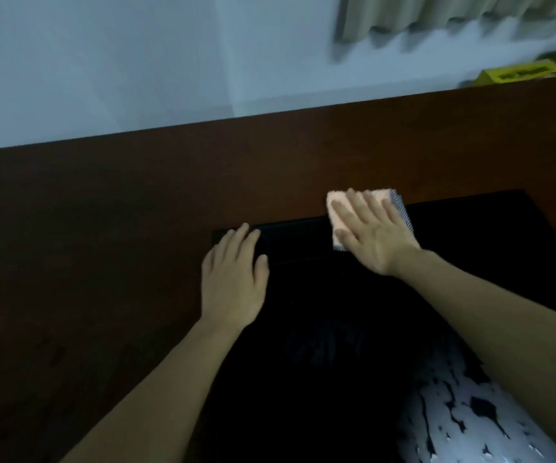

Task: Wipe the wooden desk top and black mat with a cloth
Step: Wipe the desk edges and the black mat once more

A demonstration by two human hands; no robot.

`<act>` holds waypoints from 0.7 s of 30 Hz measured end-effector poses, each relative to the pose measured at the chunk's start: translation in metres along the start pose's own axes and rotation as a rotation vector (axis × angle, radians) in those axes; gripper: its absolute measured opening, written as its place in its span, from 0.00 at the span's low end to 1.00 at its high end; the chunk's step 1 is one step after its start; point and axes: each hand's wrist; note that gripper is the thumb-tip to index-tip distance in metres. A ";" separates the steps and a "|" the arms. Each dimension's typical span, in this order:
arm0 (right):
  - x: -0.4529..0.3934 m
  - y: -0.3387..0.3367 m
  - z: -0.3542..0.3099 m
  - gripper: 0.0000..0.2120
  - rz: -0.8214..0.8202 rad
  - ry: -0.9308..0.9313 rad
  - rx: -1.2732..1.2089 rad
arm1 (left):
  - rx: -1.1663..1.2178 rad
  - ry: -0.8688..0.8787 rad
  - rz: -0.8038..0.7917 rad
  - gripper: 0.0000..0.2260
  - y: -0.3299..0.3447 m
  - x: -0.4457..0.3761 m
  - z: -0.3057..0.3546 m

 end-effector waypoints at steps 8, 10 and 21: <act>0.031 0.014 -0.041 0.31 0.027 -0.233 0.015 | -0.044 -0.074 -0.052 0.25 0.027 -0.017 0.031; 0.061 0.017 -0.029 0.31 -0.019 -0.406 0.001 | -0.043 -0.071 -0.043 0.25 0.025 -0.012 0.033; -0.063 -0.026 0.071 0.29 -0.037 0.015 0.019 | -0.003 -0.078 0.001 0.24 0.032 -0.017 0.029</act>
Point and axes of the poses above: each hand's wrist, its own x-axis away from the middle knuckle, its own y-axis out of the palm, z = x × y, and after that the axes turned 4 degrees about y, right-handed
